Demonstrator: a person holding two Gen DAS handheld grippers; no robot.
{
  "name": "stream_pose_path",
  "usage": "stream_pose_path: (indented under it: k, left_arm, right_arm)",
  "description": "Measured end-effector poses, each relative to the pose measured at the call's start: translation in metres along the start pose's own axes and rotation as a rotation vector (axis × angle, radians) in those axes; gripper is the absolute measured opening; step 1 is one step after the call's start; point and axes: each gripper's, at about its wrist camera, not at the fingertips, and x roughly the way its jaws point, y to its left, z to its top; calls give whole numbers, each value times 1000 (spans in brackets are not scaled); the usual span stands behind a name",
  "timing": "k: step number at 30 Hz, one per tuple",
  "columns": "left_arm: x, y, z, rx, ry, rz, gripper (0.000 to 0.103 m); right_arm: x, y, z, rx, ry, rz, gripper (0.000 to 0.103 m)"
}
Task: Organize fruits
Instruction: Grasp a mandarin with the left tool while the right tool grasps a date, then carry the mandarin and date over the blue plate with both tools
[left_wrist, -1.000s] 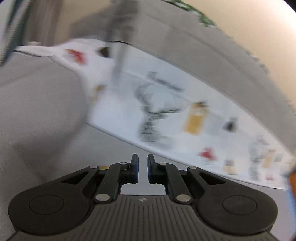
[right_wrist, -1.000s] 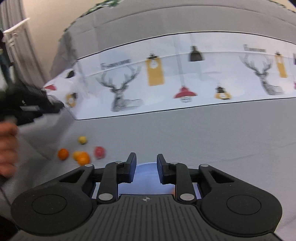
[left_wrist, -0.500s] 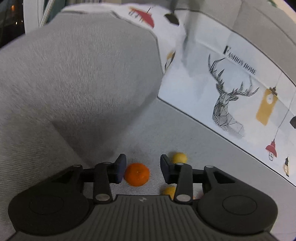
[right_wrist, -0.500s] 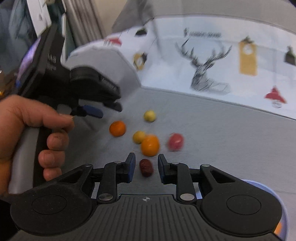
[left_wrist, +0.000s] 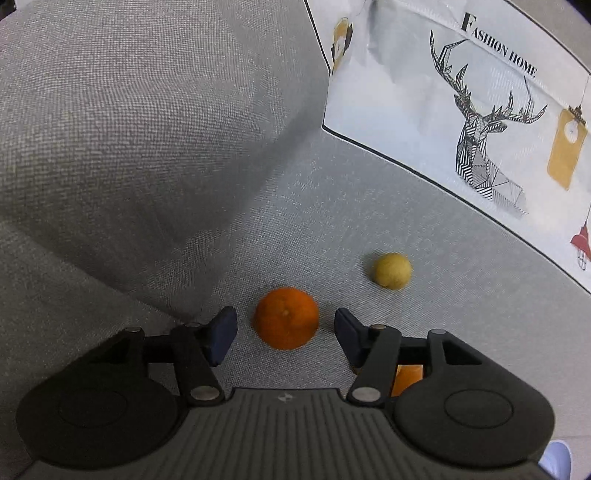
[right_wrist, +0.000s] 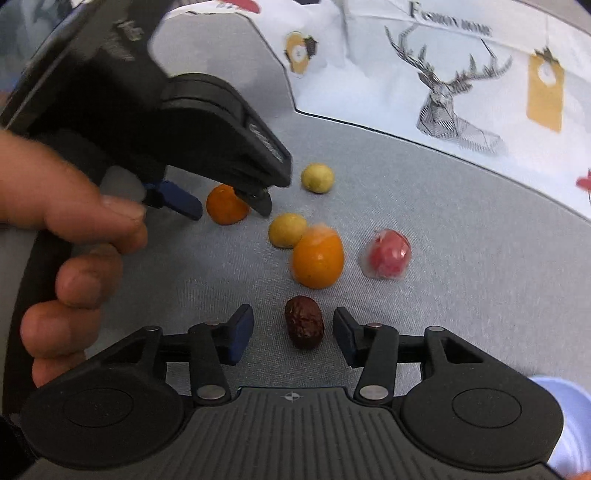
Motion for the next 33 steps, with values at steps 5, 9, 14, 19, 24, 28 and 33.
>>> stream_pose_path:
  k: [5, 9, 14, 19, 24, 28, 33]
  left_arm:
    - [-3, -4, -2, 25, -21, 13, 39]
    - [-16, -1, -3, -4, -64, -28, 38]
    - [-49, -8, -16, 39, -148, -93, 38]
    - [-90, -25, -42, 101, -210, -193, 38]
    - [-141, -58, -79, 245, -291, -361, 38]
    - [-175, -72, -111, 322, -322, -459, 38]
    - [-175, -81, -150, 389, -261, -509, 38]
  right_arm:
    - [-7, -1, -2, -3, -12, -25, 23]
    - [-32, -5, 2, 24, -84, -44, 23]
    - [-92, -18, 5, 76, -227, -60, 23]
    - [-159, -39, -26, 247, -289, -89, 23]
    - [-201, -51, -72, 356, -334, -137, 23]
    - [-222, -54, -94, 368, -349, -190, 23]
    - [-240, -67, -120, 395, -345, -231, 23]
